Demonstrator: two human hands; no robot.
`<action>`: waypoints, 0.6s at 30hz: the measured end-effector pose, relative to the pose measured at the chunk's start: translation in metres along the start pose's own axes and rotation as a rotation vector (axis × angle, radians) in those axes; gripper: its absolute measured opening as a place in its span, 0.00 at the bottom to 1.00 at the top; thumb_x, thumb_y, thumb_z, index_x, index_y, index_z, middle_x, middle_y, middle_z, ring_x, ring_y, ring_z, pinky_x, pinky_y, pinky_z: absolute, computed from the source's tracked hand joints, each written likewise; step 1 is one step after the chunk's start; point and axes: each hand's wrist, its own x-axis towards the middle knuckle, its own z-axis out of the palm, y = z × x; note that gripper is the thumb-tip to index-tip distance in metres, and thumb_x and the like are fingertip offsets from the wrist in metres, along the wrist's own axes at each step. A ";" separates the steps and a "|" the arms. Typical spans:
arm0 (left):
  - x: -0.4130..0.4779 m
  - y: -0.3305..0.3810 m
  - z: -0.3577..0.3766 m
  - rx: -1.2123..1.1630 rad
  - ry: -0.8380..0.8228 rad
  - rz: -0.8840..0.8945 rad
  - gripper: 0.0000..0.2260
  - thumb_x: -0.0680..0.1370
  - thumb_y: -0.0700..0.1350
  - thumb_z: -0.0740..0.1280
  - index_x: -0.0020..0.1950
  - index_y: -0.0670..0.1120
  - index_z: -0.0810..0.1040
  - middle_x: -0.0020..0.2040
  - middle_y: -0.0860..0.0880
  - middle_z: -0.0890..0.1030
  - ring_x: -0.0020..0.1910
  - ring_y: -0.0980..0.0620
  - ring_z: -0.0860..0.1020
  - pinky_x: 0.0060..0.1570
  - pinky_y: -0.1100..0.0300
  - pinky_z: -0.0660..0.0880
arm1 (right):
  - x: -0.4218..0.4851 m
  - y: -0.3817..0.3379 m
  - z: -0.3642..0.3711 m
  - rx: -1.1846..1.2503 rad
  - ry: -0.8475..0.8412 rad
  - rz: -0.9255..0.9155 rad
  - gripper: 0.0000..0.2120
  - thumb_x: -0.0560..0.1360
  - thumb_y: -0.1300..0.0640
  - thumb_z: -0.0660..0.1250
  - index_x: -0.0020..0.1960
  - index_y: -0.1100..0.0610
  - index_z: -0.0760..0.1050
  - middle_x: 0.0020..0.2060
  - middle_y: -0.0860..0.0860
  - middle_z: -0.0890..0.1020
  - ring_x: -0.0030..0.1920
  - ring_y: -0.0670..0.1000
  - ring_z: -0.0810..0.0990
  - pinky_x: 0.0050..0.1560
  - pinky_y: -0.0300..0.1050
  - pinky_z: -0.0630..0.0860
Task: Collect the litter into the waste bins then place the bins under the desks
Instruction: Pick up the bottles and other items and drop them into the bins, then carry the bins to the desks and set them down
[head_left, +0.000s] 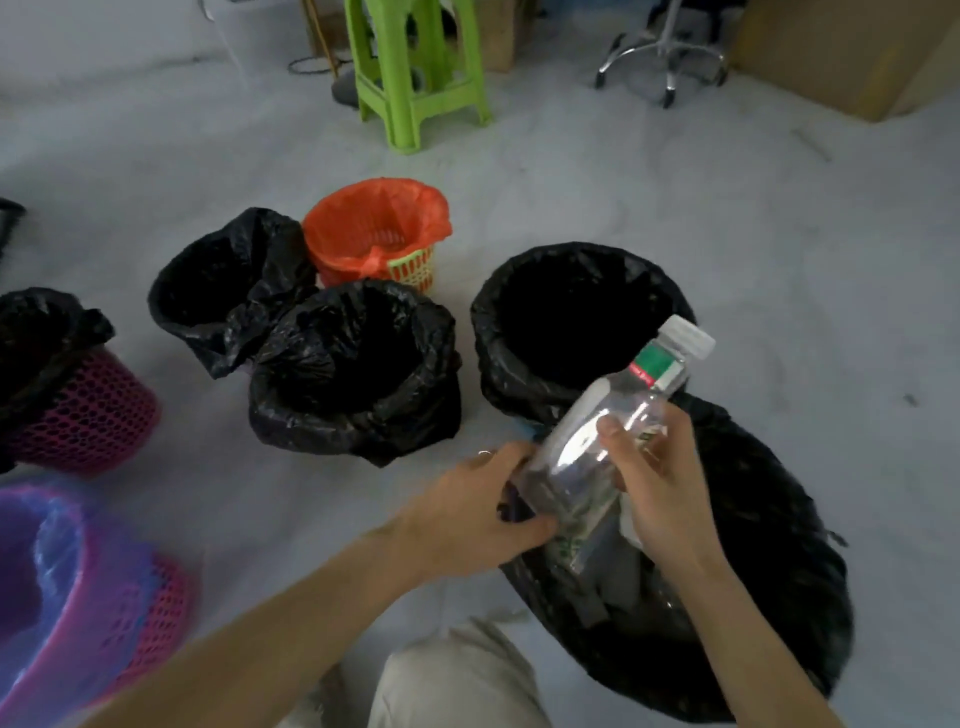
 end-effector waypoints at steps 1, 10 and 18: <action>0.007 0.006 0.005 0.017 -0.024 0.023 0.26 0.75 0.63 0.66 0.71 0.63 0.63 0.60 0.59 0.74 0.57 0.58 0.75 0.60 0.58 0.74 | 0.001 0.004 -0.017 -0.051 0.062 0.014 0.19 0.76 0.44 0.69 0.64 0.44 0.69 0.46 0.41 0.84 0.45 0.41 0.83 0.50 0.45 0.79; 0.077 0.008 0.019 -0.265 0.066 -0.286 0.26 0.79 0.56 0.65 0.75 0.51 0.64 0.66 0.51 0.72 0.60 0.50 0.75 0.53 0.58 0.70 | -0.003 0.023 -0.092 -0.940 -0.070 0.190 0.29 0.73 0.28 0.59 0.68 0.42 0.71 0.62 0.46 0.78 0.57 0.49 0.79 0.58 0.47 0.74; 0.133 0.008 -0.009 -0.668 0.139 -0.588 0.12 0.81 0.54 0.64 0.54 0.46 0.73 0.49 0.47 0.76 0.48 0.46 0.77 0.50 0.51 0.75 | 0.084 0.055 -0.086 -1.170 0.015 0.195 0.38 0.75 0.39 0.63 0.79 0.49 0.53 0.75 0.55 0.65 0.73 0.63 0.63 0.69 0.61 0.63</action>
